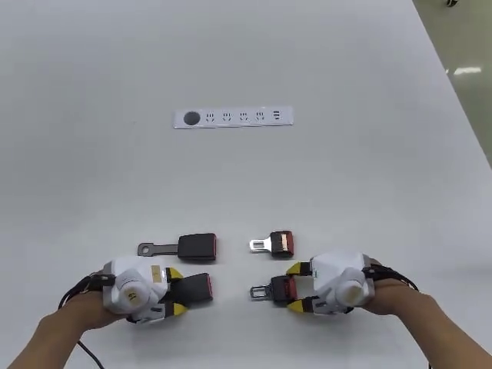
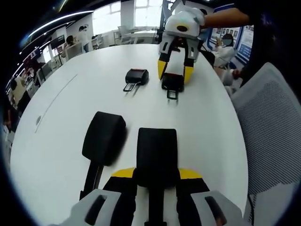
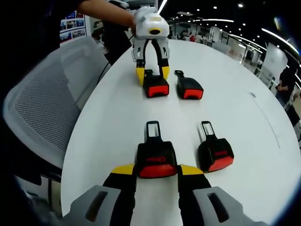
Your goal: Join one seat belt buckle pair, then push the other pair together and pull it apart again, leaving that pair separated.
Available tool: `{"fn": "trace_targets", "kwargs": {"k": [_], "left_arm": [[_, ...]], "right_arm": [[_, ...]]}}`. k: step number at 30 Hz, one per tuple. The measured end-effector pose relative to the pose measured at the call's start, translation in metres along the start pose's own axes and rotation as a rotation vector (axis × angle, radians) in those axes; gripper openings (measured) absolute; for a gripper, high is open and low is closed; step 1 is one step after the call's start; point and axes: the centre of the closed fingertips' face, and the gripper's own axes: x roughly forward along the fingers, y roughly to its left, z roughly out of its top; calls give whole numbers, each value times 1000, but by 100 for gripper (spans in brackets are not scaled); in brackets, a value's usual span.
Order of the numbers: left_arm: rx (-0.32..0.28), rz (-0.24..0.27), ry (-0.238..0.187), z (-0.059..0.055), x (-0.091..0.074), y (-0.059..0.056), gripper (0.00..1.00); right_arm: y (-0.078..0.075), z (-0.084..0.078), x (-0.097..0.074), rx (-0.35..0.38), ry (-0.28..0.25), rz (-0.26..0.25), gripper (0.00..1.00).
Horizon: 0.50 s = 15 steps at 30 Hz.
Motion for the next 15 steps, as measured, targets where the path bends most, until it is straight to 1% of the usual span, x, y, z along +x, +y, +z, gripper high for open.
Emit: {"fn": "trace_targets", "kwargs": {"k": [6,11,15], "left_arm": [[38,-20,18,-2,1,0,33],[66,-32,30,-5,2,0,33],[92,-41,40,-4,2,0,33]], "right_arm": [[0,0,1,14,0,-9,31],[0,0,1,40,-4,-20,31],[-1,1,1,48,-3,-29,31]]}}
